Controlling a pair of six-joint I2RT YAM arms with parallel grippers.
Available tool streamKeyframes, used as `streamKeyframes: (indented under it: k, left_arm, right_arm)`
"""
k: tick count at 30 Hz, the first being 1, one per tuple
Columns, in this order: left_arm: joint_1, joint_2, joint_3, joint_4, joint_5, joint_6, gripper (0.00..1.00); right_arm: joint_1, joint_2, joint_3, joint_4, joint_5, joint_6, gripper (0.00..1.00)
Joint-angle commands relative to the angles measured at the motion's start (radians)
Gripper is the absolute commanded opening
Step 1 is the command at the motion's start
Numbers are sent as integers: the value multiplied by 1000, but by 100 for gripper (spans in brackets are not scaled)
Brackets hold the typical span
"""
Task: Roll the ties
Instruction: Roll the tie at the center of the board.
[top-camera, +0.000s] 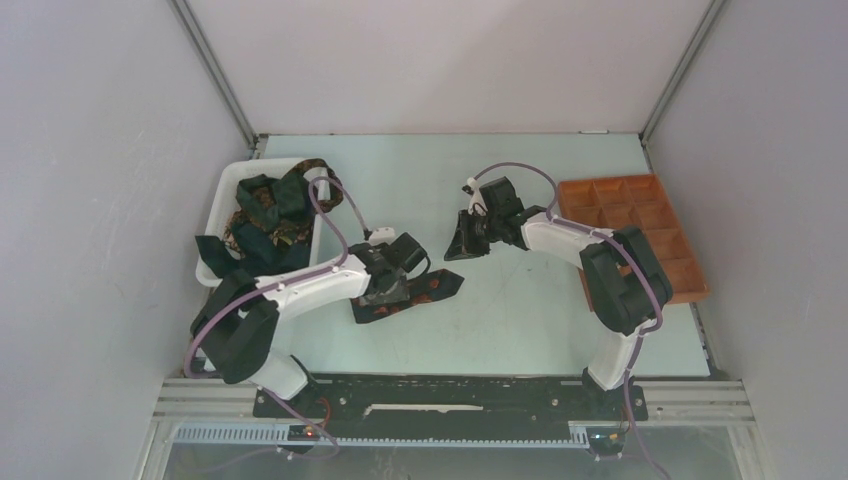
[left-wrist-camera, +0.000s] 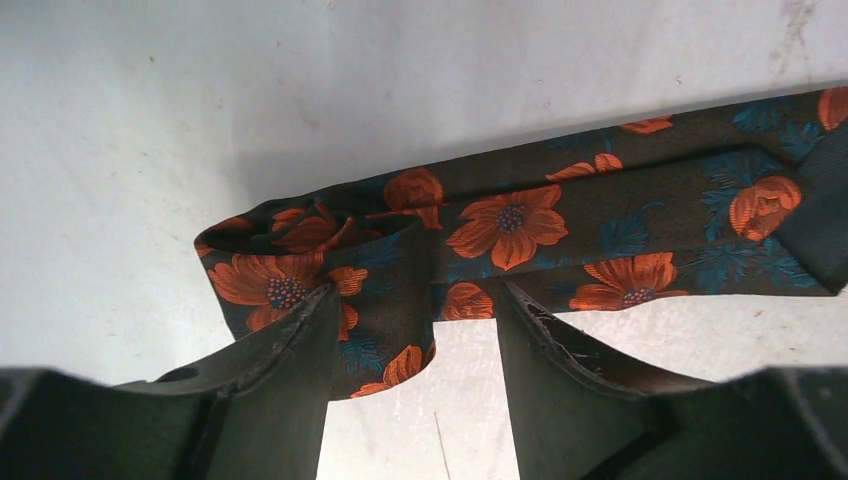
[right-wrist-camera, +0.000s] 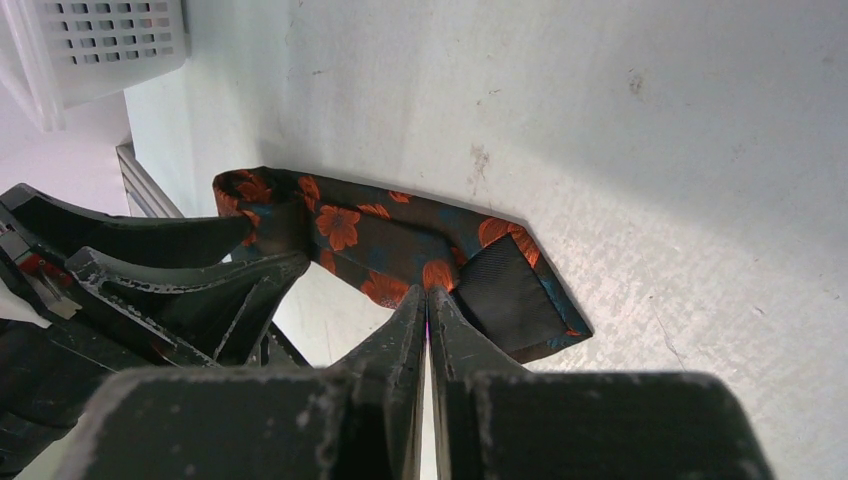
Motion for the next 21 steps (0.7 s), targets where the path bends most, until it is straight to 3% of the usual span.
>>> streamKeyframes:
  k: [1,15,21]
  left_arm:
    - [17,-60,-45,98,62,-41,61]
    - [59,-350,-142,79,-9,15,67]
    - [67,-524,-209,44,-34,20,80]
  right_arm:
    - [-1,-49,-9,22,3,-10,6]
    - [98,-104,-9,10,59,-4,8]
    - [194,-118,-9,31,68,15,17]
